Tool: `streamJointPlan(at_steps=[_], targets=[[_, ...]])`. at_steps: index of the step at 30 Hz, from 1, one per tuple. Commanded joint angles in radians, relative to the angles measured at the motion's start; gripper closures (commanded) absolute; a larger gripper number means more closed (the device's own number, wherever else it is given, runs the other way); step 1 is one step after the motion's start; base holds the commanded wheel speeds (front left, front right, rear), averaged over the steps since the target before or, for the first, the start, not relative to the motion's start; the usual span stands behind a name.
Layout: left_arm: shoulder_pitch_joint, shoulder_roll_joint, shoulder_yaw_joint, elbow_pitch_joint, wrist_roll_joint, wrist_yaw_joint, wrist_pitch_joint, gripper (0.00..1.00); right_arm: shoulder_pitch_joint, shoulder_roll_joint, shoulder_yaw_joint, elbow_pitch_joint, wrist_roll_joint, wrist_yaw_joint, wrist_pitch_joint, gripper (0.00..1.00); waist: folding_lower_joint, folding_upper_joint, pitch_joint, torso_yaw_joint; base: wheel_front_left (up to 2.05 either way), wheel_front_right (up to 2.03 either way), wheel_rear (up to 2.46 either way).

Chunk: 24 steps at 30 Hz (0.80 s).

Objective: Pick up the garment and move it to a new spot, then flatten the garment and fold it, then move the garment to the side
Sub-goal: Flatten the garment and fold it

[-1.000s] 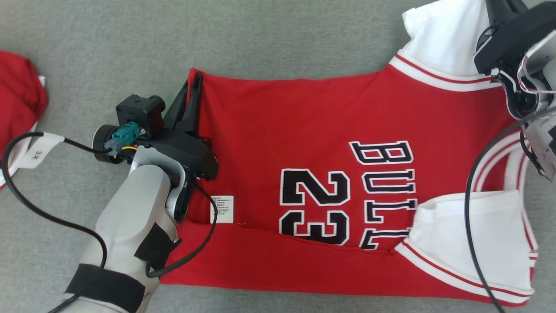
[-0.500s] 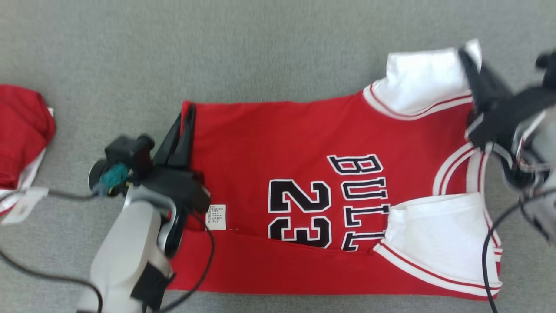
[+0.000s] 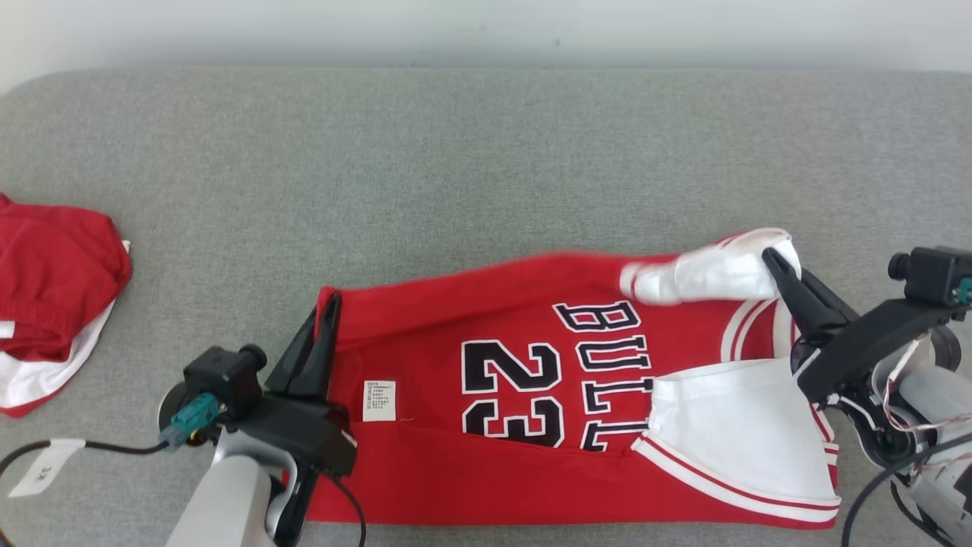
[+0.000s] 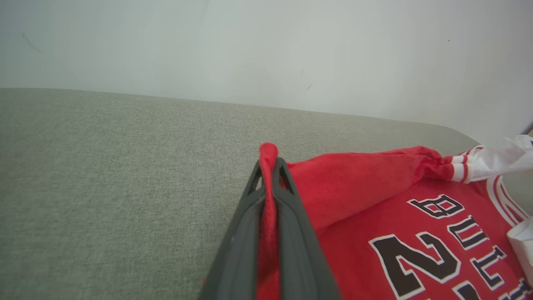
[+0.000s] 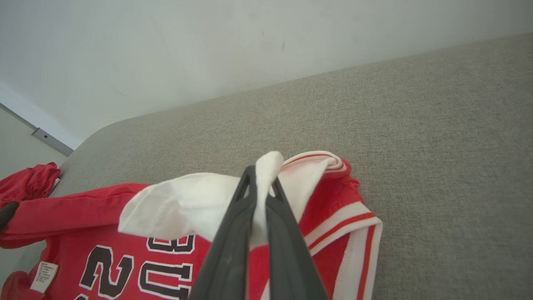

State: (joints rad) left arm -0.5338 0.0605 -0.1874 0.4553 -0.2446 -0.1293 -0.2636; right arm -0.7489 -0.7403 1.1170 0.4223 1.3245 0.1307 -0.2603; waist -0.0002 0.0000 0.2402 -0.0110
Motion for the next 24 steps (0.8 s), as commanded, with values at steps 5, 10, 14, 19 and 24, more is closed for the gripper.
streamJointPlan(at_steps=[5,10,14,19,24], targets=[[0.057,0.028,0.006,0.009,-0.011,0.000,-0.001,1.00,0.090,-0.019,-0.039,-0.062,0.025,0.000,-0.005,1.00,0.0002,0.0000,-0.030,-0.024,0.00,0.00,0.00],[0.094,0.046,0.016,0.018,-0.023,0.000,-0.001,1.00,0.160,-0.027,-0.035,-0.121,0.046,0.000,-0.005,1.00,0.0002,0.0000,-0.047,-0.040,0.00,0.00,0.00],[0.114,0.051,0.023,0.014,-0.023,0.000,-0.001,1.00,0.194,-0.027,-0.041,-0.134,0.056,0.000,-0.005,1.00,0.0002,0.0000,-0.055,-0.050,0.00,0.00,0.00],[0.135,0.057,0.046,0.001,-0.010,0.000,-0.001,1.00,0.239,-0.015,-0.078,-0.140,0.055,0.000,-0.005,1.00,0.0002,0.0000,-0.066,-0.062,0.00,0.00,0.00],[0.157,0.058,0.076,-0.018,0.003,0.000,-0.001,1.00,0.288,0.001,-0.126,-0.170,0.044,0.000,-0.005,1.00,0.0002,0.0000,-0.081,-0.068,0.00,0.00,0.00]])
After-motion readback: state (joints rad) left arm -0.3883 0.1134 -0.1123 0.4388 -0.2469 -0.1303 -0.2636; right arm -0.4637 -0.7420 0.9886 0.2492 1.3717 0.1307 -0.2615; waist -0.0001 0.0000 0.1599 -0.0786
